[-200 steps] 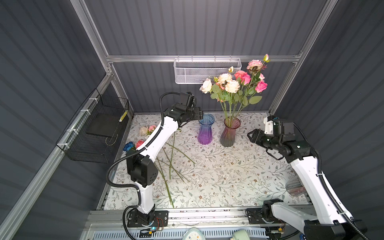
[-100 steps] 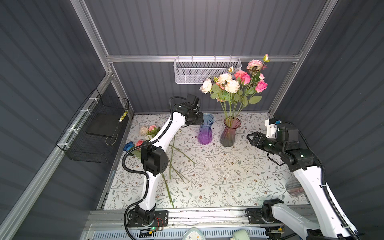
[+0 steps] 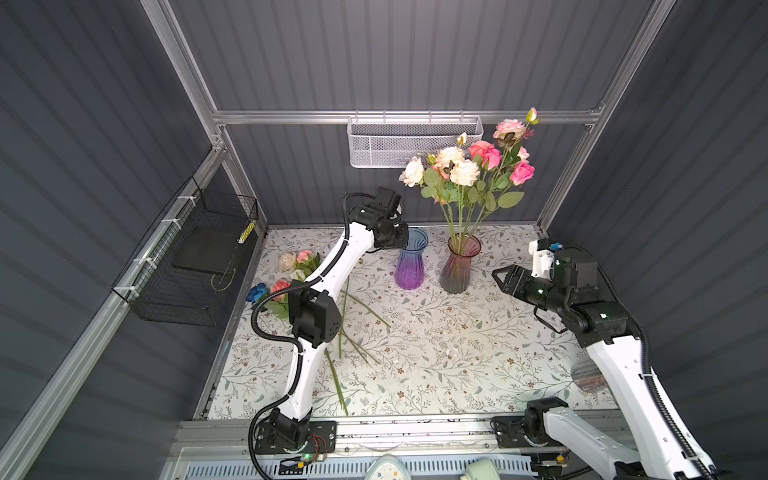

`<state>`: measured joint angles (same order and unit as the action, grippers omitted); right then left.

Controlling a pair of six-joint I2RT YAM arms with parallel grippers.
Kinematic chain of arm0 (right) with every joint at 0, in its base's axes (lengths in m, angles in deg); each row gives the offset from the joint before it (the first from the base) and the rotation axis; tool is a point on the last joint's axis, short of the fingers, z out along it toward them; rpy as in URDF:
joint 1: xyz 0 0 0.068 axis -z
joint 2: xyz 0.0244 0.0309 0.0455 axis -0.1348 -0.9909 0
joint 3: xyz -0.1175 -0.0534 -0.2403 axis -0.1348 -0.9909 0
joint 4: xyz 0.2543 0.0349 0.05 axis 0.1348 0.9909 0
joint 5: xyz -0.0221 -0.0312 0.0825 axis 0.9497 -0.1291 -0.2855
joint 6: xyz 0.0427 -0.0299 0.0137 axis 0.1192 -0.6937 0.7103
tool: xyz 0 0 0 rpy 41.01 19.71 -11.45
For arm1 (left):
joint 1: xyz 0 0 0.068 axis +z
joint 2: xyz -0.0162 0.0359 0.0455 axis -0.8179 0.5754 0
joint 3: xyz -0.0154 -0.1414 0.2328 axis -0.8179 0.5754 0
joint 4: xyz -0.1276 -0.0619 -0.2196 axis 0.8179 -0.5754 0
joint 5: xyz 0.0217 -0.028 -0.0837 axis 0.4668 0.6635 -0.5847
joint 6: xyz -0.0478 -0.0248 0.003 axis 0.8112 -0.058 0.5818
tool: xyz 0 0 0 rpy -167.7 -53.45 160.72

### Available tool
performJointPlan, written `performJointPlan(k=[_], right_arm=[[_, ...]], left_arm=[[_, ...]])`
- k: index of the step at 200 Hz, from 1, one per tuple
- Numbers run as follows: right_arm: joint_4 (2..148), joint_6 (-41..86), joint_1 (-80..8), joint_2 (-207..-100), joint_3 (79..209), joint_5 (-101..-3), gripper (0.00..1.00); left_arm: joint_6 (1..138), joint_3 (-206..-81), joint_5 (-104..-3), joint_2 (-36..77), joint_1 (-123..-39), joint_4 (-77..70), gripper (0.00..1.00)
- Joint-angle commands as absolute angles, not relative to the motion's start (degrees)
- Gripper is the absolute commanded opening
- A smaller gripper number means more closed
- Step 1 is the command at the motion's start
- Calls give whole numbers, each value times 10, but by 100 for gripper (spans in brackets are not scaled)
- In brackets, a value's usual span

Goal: Arrange the flowers into the vase
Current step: 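Slide the blue-purple vase nearer to the robot with the left gripper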

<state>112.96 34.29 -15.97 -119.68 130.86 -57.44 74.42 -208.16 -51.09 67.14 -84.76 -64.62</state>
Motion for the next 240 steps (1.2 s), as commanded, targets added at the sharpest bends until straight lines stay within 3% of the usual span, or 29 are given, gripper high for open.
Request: performJointPlan(k=[1, 36, 140, 174, 240], right_arm=[[1119, 346, -161, -1187, 1304, -583, 62], [1123, 335, -165, -1185, 1305, -557, 62], [1116, 344, -166, -1180, 1299, -565, 62], [1115, 346, -167, -1179, 1298, -569, 62], [1104, 351, -178, -1181, 1293, -569, 62]], left_arm=[[724, -2093, -522, 680, -843, -692, 32], [707, -2085, -528, 667, -841, -704, 29], [672, -2058, -549, 623, -840, -753, 0], [674, -2000, -608, 590, -840, -757, 0], [677, -1868, -624, 465, -862, -767, 0]])
